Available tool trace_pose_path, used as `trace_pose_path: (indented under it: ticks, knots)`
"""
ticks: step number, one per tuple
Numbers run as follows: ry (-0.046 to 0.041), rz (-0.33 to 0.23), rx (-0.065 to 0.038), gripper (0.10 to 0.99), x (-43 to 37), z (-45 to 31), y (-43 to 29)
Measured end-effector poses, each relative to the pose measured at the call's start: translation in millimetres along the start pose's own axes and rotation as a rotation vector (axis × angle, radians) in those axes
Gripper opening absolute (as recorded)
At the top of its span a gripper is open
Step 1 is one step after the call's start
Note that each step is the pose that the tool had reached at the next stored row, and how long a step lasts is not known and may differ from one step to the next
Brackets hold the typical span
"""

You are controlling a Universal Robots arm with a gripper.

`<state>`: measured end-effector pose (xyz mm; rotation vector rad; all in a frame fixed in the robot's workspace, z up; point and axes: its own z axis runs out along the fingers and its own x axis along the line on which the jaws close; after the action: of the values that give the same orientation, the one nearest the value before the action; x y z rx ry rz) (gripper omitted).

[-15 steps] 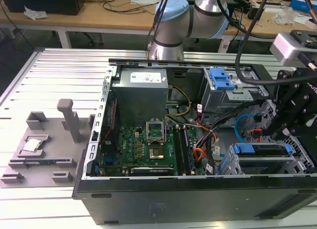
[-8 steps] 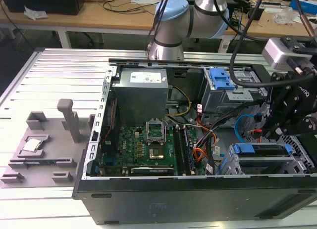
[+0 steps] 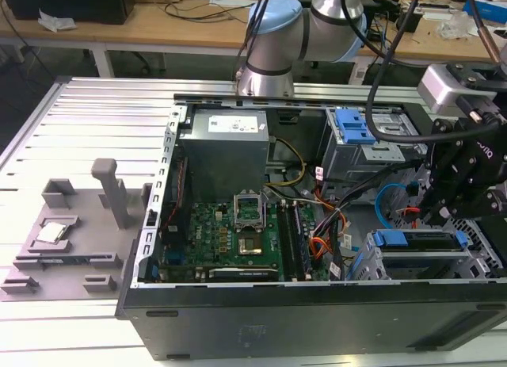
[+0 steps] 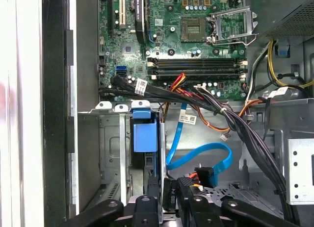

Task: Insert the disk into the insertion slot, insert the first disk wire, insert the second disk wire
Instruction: 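Insert the first disk wire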

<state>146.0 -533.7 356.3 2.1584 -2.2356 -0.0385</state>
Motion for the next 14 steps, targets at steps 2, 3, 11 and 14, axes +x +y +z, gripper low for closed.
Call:
trace_pose_path:
  ticks: [2, 3, 11, 14]
  knots:
    - [0.0001, 0.000, 0.000, 0.220, 0.0, 0.0, 0.0]
    - [0.0002, 0.000, 0.000, 0.180, 0.0, 0.0, 0.0]
    - [0.0005, 0.000, 0.000, 0.180, 10.4, 0.6, -0.6]
    - [0.0006, 0.000, -0.002, 0.180, 13.7, 5.7, -6.1]
